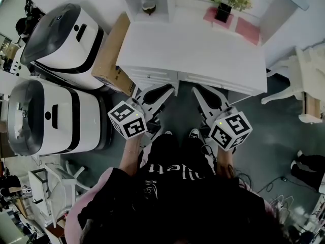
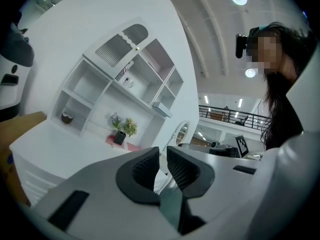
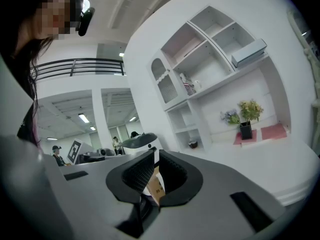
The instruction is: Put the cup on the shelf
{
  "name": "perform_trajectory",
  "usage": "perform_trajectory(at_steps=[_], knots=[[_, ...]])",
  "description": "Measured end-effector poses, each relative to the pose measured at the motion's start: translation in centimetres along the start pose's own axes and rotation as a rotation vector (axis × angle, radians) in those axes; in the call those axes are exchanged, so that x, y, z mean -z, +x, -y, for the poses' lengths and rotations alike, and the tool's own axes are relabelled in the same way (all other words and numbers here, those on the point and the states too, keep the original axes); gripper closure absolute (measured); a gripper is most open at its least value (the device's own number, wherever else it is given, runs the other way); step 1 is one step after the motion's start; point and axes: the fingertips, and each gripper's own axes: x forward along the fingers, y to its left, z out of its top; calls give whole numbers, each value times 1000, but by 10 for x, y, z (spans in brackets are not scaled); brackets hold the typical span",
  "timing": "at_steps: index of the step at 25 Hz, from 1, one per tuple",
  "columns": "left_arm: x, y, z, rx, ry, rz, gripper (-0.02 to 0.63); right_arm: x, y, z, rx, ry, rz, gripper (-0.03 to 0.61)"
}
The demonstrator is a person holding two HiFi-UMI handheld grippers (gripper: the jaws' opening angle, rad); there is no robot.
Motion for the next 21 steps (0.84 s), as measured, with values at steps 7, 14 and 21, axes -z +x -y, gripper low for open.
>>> perform_trajectory(at_steps=[7, 14, 21], knots=[[2, -11, -3, 18, 25, -37, 555, 6, 2, -13, 34, 2, -2, 514], [1, -19, 1, 44, 48, -56, 555, 10, 3, -21, 63, 4, 4, 514], [1, -26, 2, 58, 46, -62, 555, 14, 7, -29, 70, 10, -1, 514]])
